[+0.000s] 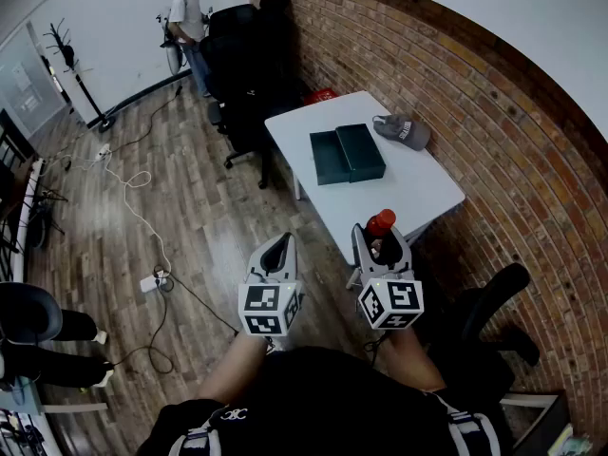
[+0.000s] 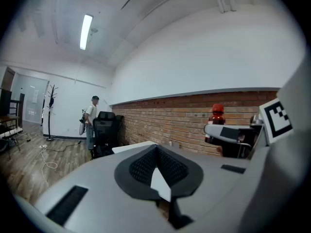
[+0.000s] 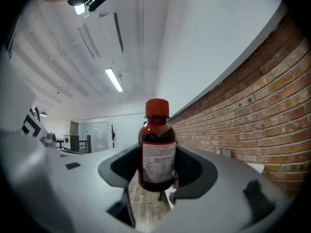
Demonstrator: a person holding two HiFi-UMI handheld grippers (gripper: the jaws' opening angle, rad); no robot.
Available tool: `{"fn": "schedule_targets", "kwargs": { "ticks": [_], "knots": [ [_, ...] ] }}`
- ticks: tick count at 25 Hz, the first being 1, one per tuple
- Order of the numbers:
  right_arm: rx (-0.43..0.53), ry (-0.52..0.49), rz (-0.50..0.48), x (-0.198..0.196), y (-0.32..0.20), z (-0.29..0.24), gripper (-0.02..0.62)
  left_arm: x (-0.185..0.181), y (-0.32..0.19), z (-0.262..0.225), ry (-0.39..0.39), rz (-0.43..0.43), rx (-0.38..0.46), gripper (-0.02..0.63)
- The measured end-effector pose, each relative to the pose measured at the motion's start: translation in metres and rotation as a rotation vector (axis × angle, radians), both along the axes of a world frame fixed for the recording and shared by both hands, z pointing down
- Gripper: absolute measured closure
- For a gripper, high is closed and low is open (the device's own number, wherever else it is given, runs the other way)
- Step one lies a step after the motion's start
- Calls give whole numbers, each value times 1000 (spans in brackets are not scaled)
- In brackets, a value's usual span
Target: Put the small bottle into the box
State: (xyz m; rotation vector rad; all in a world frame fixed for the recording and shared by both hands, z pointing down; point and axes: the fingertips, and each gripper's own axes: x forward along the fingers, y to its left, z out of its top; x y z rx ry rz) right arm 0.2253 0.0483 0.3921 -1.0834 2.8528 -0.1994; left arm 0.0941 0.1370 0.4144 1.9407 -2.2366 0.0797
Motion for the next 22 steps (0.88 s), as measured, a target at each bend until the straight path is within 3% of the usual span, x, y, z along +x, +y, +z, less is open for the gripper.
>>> {"fn": "schedule_targets", "kwargs": {
  "ticks": [14, 22],
  "knots": [
    [-33, -19, -36, -19, 10, 6, 379, -12, 2, 1, -1, 15, -4, 600],
    [-35, 8, -23, -53, 22, 7, 379, -45, 8, 7, 22, 44, -6, 600]
  ]
}}
